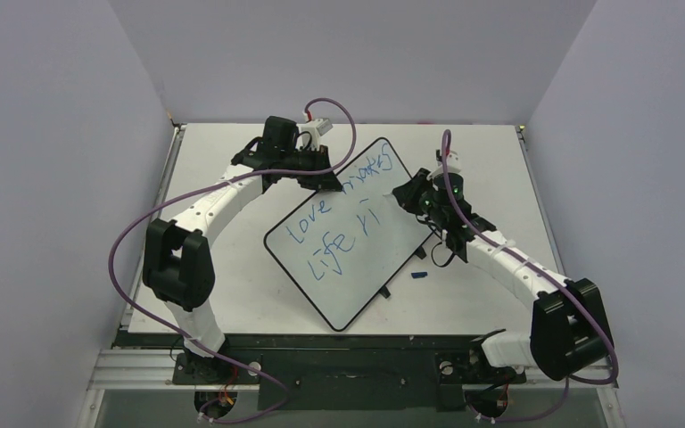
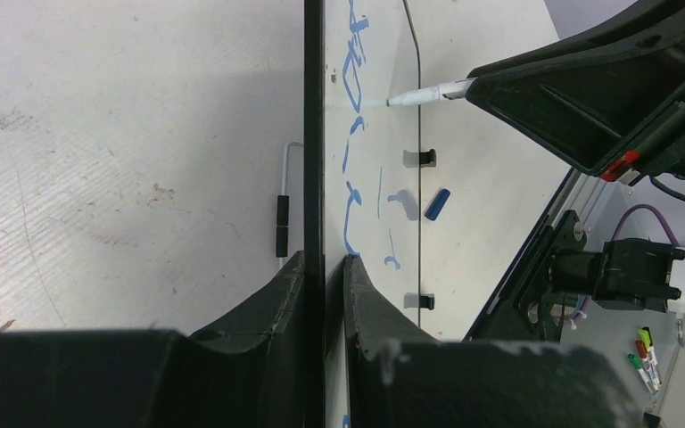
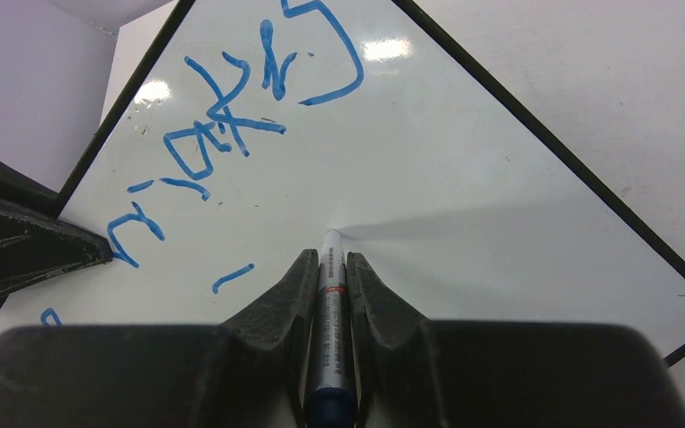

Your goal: Write a sentence on the whiteboard

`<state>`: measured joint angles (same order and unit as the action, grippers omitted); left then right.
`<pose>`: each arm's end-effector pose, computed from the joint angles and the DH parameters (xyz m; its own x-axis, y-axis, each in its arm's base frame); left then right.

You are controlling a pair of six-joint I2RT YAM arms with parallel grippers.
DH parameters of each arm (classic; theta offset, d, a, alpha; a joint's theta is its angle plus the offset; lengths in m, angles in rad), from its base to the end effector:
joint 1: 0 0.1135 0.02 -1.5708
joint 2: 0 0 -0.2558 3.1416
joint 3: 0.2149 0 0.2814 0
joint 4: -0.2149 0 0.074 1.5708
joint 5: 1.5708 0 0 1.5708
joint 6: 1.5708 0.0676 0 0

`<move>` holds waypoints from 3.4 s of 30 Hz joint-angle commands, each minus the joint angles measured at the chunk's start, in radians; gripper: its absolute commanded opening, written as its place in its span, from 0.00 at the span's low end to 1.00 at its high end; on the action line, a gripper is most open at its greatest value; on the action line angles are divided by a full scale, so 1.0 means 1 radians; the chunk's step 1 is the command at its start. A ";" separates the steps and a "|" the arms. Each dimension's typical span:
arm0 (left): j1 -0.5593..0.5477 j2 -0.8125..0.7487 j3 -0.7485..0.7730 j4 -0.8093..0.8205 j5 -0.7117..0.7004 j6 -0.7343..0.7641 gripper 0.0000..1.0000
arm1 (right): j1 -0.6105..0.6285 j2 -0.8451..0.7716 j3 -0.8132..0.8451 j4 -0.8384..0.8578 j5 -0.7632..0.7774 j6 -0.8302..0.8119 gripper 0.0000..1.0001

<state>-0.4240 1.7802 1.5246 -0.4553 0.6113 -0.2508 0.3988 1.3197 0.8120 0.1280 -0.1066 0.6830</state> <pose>0.3963 -0.2215 0.2679 -0.7581 0.1192 -0.6411 0.5628 0.6163 -0.5508 0.3262 0.1453 0.2277 -0.5661 0.4424 -0.6955 -0.1546 0.7718 0.6168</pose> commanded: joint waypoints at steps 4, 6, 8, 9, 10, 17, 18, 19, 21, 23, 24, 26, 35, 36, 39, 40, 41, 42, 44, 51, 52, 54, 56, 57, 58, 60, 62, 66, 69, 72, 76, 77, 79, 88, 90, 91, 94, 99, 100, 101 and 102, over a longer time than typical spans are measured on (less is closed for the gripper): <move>-0.055 0.000 -0.024 -0.078 -0.015 0.084 0.00 | -0.006 0.025 0.012 0.076 -0.037 0.016 0.00; -0.055 0.001 -0.024 -0.078 -0.015 0.085 0.00 | -0.006 0.027 0.009 0.076 -0.044 0.017 0.00; -0.055 0.000 -0.024 -0.078 -0.015 0.084 0.00 | -0.004 0.028 0.006 0.077 -0.051 0.019 0.00; -0.055 0.000 -0.024 -0.078 -0.016 0.084 0.00 | -0.002 0.028 0.005 0.077 -0.052 0.019 0.00; -0.055 0.000 -0.024 -0.078 -0.014 0.084 0.00 | 0.000 0.028 0.003 0.077 -0.056 0.019 0.00; -0.055 0.000 -0.024 -0.079 -0.016 0.084 0.00 | 0.023 0.021 -0.028 0.079 -0.063 0.021 0.00; -0.055 0.001 -0.024 -0.077 -0.016 0.084 0.00 | 0.025 0.019 -0.031 0.079 -0.062 0.021 0.00; -0.055 0.000 -0.024 -0.078 -0.015 0.084 0.00 | 0.029 0.014 -0.038 0.078 -0.062 0.020 0.00; -0.055 0.001 -0.024 -0.078 -0.017 0.084 0.00 | 0.034 0.005 -0.051 0.077 -0.062 0.019 0.00; -0.055 0.001 -0.024 -0.079 -0.017 0.084 0.00 | 0.038 -0.004 -0.065 0.075 -0.062 0.019 0.00; -0.055 0.001 -0.024 -0.078 -0.017 0.084 0.00 | 0.038 -0.008 -0.070 0.073 -0.063 0.019 0.00; -0.055 0.001 -0.024 -0.078 -0.017 0.084 0.00 | 0.040 -0.018 -0.086 0.072 -0.062 0.021 0.00; -0.055 0.001 -0.024 -0.078 -0.018 0.084 0.00 | 0.040 -0.079 -0.145 0.047 -0.055 0.012 0.00; -0.055 0.001 -0.024 -0.078 -0.019 0.084 0.00 | 0.040 -0.086 -0.152 0.044 -0.054 0.010 0.00; -0.055 0.000 -0.024 -0.080 -0.019 0.084 0.00 | 0.039 -0.097 -0.166 0.035 -0.045 0.003 0.00; -0.055 0.001 -0.024 -0.080 -0.020 0.085 0.00 | 0.036 -0.101 -0.172 0.034 -0.043 0.001 0.00; -0.055 0.001 -0.025 -0.080 -0.020 0.085 0.00 | 0.035 -0.103 -0.175 0.033 -0.039 0.000 0.00; -0.055 0.000 -0.024 -0.080 -0.020 0.085 0.00 | 0.031 -0.104 -0.180 0.033 -0.036 0.000 0.00; -0.055 0.001 -0.024 -0.080 -0.020 0.085 0.00 | 0.026 -0.109 -0.181 0.032 -0.031 -0.002 0.00; -0.056 0.001 -0.025 -0.080 -0.023 0.087 0.00 | 0.000 -0.097 -0.145 0.009 -0.018 -0.026 0.00; -0.055 0.001 -0.025 -0.081 -0.023 0.087 0.00 | -0.001 -0.094 -0.139 0.005 -0.015 -0.028 0.00; -0.056 0.000 -0.026 -0.081 -0.024 0.087 0.00 | -0.007 -0.087 -0.128 0.000 -0.011 -0.036 0.00; -0.056 0.001 -0.024 -0.081 -0.024 0.087 0.00 | -0.013 -0.082 -0.119 -0.001 -0.011 -0.038 0.00; -0.057 0.001 -0.024 -0.081 -0.022 0.087 0.00 | -0.018 -0.078 -0.113 -0.001 -0.010 -0.039 0.00; -0.056 0.002 -0.024 -0.080 -0.022 0.087 0.00 | -0.020 -0.076 -0.108 -0.001 -0.009 -0.040 0.00; -0.057 0.003 -0.024 -0.081 -0.022 0.087 0.00 | -0.026 -0.070 -0.095 0.001 -0.009 -0.041 0.00; -0.057 0.003 -0.024 -0.081 -0.022 0.087 0.00 | -0.031 -0.063 -0.083 0.006 -0.010 -0.040 0.00; -0.056 0.004 -0.024 -0.083 -0.022 0.087 0.00 | -0.038 -0.059 -0.060 0.010 -0.013 -0.037 0.00; -0.057 0.003 -0.024 -0.083 -0.023 0.087 0.00 | -0.038 -0.074 -0.051 0.009 -0.014 -0.041 0.00; -0.057 0.002 -0.024 -0.082 -0.023 0.087 0.00 | -0.038 -0.109 -0.057 0.007 -0.013 -0.049 0.00; -0.058 0.004 -0.023 -0.082 -0.024 0.087 0.00 | -0.037 -0.151 -0.056 0.019 -0.019 -0.050 0.00; -0.058 0.004 -0.023 -0.082 -0.024 0.087 0.00 | -0.038 -0.154 -0.053 0.027 -0.023 -0.049 0.00; -0.058 0.004 -0.022 -0.082 -0.023 0.087 0.00 | -0.037 -0.158 -0.042 0.031 -0.020 -0.047 0.00; -0.058 0.006 -0.022 -0.083 -0.025 0.088 0.00 | -0.039 -0.066 0.055 0.048 -0.003 -0.032 0.00; -0.059 0.007 -0.023 -0.083 -0.025 0.088 0.00 | -0.038 -0.041 0.079 0.050 -0.001 -0.027 0.00; -0.058 0.007 -0.023 -0.083 -0.024 0.088 0.00 | -0.038 -0.034 0.092 0.051 0.001 -0.025 0.00; -0.059 0.007 -0.021 -0.085 -0.024 0.089 0.00 | -0.038 0.000 0.116 0.055 0.005 -0.018 0.00; -0.058 0.006 -0.020 -0.089 -0.030 0.091 0.00 | -0.038 0.042 0.143 0.060 0.009 -0.012 0.00; -0.058 0.006 -0.020 -0.088 -0.030 0.091 0.00 | -0.039 0.046 0.144 0.062 0.009 -0.011 0.00; -0.058 0.006 -0.020 -0.088 -0.030 0.092 0.00 | -0.037 0.054 0.143 0.064 0.009 -0.010 0.00; -0.058 0.006 -0.020 -0.090 -0.030 0.093 0.00 | -0.038 0.057 0.142 0.066 0.010 -0.011 0.00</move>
<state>-0.4267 1.7802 1.5246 -0.4595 0.6056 -0.2512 0.3668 1.3594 0.9138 0.1284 -0.1169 0.6655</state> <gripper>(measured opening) 0.117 0.105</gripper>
